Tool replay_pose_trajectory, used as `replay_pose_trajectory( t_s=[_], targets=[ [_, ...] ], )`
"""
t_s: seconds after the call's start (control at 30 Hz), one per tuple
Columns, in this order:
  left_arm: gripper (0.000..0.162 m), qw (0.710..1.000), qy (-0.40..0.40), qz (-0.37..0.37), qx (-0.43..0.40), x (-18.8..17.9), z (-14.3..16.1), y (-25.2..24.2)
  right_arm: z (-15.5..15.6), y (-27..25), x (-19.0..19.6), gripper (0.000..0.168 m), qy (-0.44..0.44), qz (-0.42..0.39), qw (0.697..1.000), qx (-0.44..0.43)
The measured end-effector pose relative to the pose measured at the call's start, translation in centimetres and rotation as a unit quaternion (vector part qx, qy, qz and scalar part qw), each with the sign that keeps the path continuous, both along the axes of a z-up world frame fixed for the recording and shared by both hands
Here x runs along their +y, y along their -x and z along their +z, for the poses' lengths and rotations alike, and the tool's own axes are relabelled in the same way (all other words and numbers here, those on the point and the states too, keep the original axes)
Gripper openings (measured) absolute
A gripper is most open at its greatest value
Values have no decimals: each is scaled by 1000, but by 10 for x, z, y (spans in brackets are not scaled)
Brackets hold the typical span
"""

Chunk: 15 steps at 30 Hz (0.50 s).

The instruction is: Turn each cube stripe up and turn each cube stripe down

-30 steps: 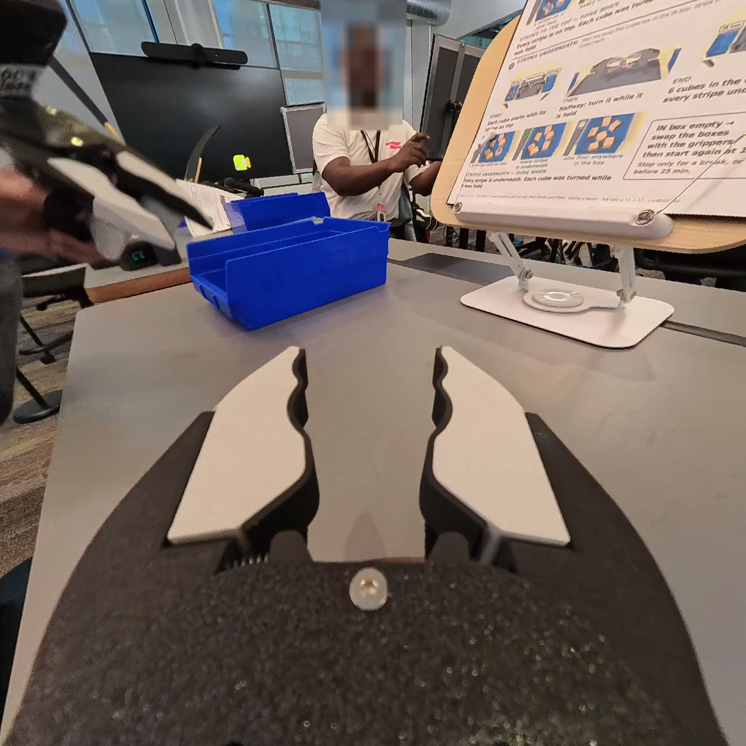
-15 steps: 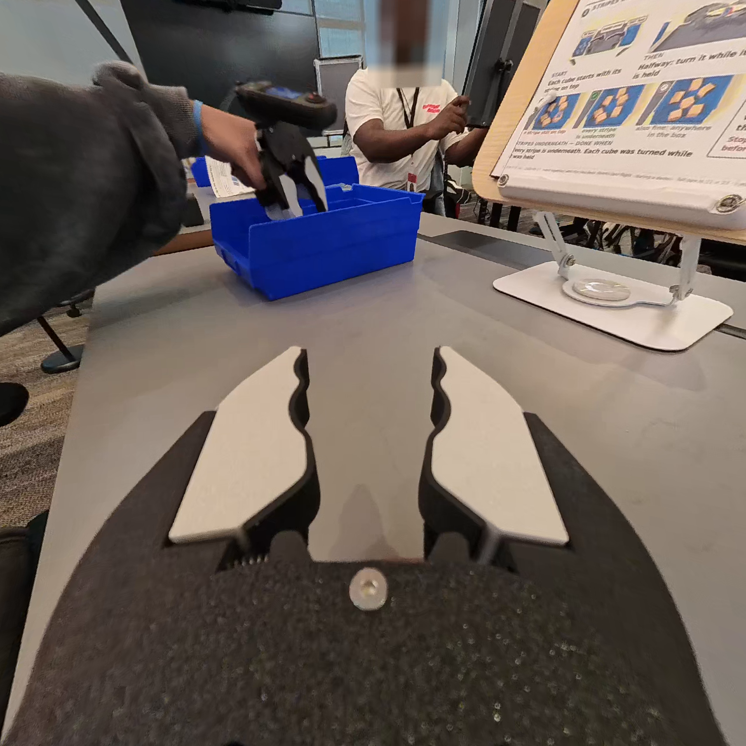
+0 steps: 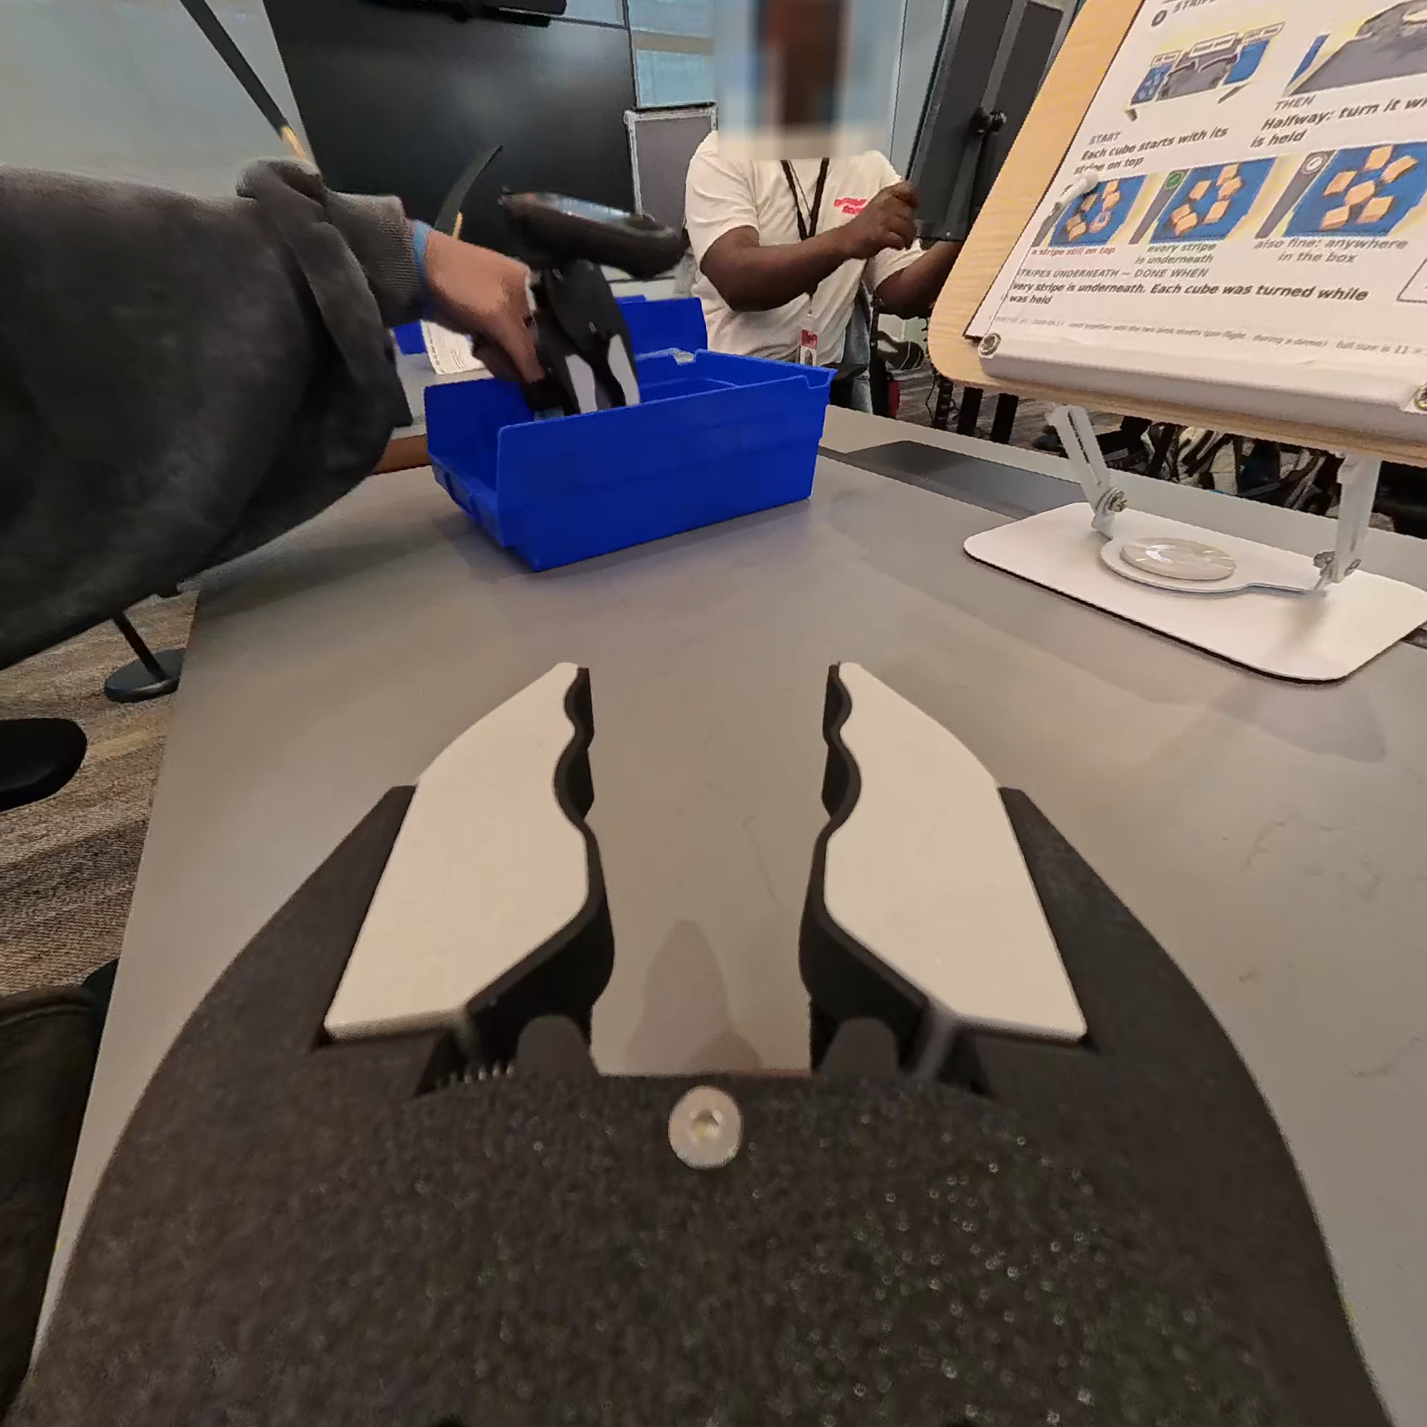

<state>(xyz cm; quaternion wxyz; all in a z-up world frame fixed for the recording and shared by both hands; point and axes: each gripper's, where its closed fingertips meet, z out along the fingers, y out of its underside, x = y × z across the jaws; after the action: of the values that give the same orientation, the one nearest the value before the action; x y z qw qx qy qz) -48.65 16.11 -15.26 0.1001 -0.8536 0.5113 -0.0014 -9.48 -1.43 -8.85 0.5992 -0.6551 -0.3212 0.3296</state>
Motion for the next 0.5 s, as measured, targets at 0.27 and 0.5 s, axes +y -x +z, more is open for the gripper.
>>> replay_pose_trajectory(
  t_s=[0.27, 0.5],
  targets=[
    [45, 977, -81, 15, -195, -34, 94, -54, 2, -5, 3, 55, 1, -12, 1000, 6],
    [45, 970, -102, -28, -220, -82, 101, -115, 4, -11, 5, 52, -5, -26, 1000, 11]
  ],
)
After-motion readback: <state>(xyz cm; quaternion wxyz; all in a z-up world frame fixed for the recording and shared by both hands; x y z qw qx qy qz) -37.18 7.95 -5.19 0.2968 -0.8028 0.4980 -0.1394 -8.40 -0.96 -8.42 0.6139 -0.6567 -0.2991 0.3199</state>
